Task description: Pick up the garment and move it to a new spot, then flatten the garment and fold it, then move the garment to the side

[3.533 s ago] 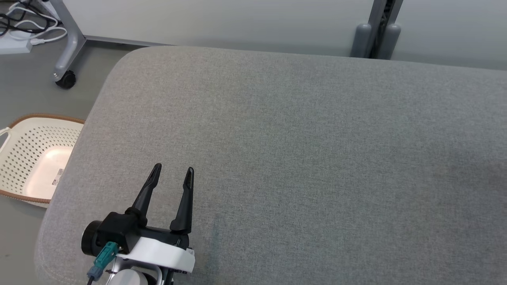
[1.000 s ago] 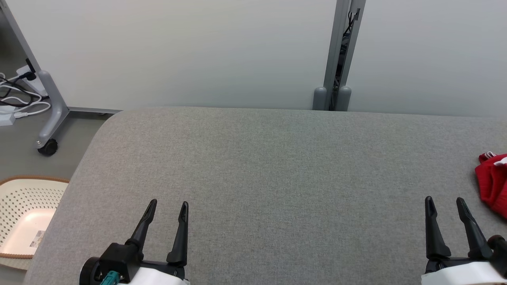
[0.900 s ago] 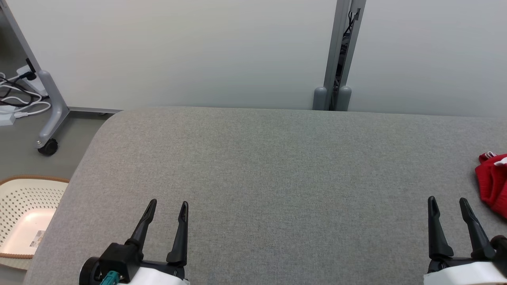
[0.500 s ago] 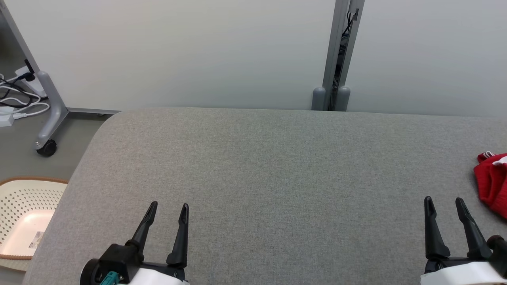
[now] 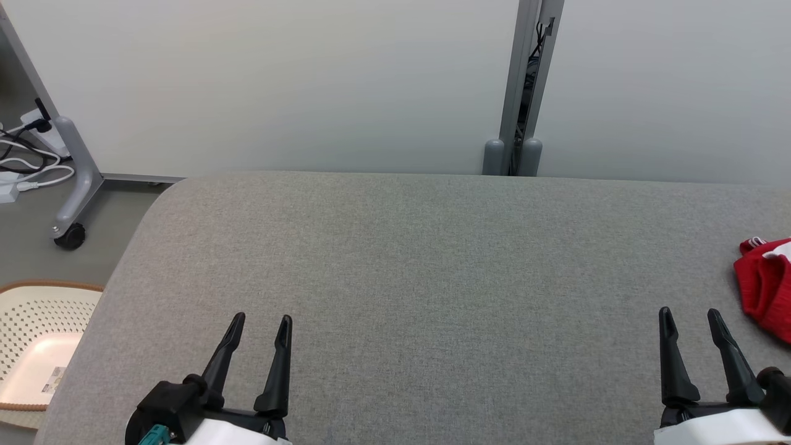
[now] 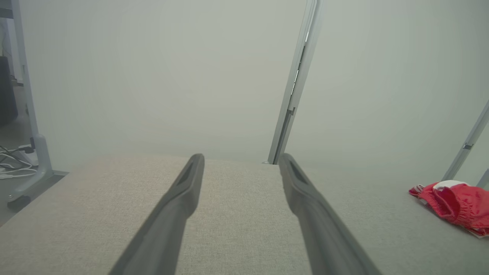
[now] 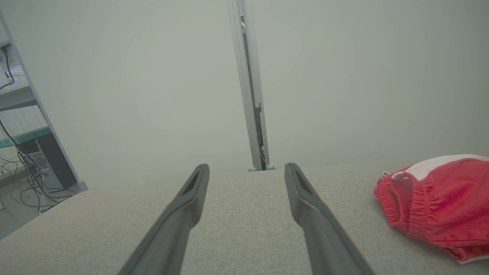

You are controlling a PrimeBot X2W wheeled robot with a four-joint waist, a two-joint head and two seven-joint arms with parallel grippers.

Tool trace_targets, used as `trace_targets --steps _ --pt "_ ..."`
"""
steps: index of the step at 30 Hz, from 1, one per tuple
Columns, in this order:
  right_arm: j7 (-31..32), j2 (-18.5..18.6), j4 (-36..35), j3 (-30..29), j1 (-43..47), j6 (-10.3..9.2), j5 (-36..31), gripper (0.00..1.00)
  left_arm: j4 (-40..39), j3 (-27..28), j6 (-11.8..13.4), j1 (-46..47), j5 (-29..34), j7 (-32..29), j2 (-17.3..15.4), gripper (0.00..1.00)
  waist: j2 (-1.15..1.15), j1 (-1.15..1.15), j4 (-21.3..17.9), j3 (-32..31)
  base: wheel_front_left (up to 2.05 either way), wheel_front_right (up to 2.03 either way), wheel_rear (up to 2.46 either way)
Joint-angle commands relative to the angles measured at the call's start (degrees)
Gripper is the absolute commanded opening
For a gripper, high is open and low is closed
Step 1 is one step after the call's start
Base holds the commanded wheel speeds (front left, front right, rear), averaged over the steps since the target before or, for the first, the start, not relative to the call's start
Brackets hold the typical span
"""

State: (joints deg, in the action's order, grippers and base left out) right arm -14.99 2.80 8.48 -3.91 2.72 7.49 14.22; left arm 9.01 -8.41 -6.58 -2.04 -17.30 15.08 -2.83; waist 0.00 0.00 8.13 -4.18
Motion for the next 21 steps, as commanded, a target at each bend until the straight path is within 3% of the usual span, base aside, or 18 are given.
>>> trace_targets --steps 1,5,6,10,21 --pt "-0.3 0.3 0.2 -0.2 -0.2 0.0 -0.1 1.0 -0.1 0.3 -0.4 -0.7 -0.5 0.0 -0.2 1.0 0.0 0.0 -0.1 -0.1 0.0 0.0 0.0" --pt "-0.3 0.3 0.3 -0.3 -0.1 0.0 -0.1 1.0 1.6 0.3 -0.8 -1.0 -2.6 0.0 -0.2 1.0 0.0 0.0 -0.1 -0.2 0.0 0.0 0.0" --pt "0.0 -0.1 0.3 0.0 0.1 0.0 0.0 0.0 1.9 0.1 -0.5 -0.7 -2.7 0.0 0.0 0.0 0.0 0.0 -0.1 -0.2 0.0 0.0 0.0" --pt "0.5 -0.9 2.3 0.2 1.2 0.0 0.4 0.0 3.8 -0.1 -0.5 -2.5 -3.2 -0.1 0.2 0.0 0.0 0.0 -0.1 -0.2 0.0 0.0 0.0" --pt "4.2 -0.7 2.3 -1.2 0.1 0.0 11.0 0.0 3.7 0.5 -0.4 -1.0 -13.5 -2.0 -0.2 0.0 0.0 0.0 -0.8 0.2 0.0 0.0 0.0"
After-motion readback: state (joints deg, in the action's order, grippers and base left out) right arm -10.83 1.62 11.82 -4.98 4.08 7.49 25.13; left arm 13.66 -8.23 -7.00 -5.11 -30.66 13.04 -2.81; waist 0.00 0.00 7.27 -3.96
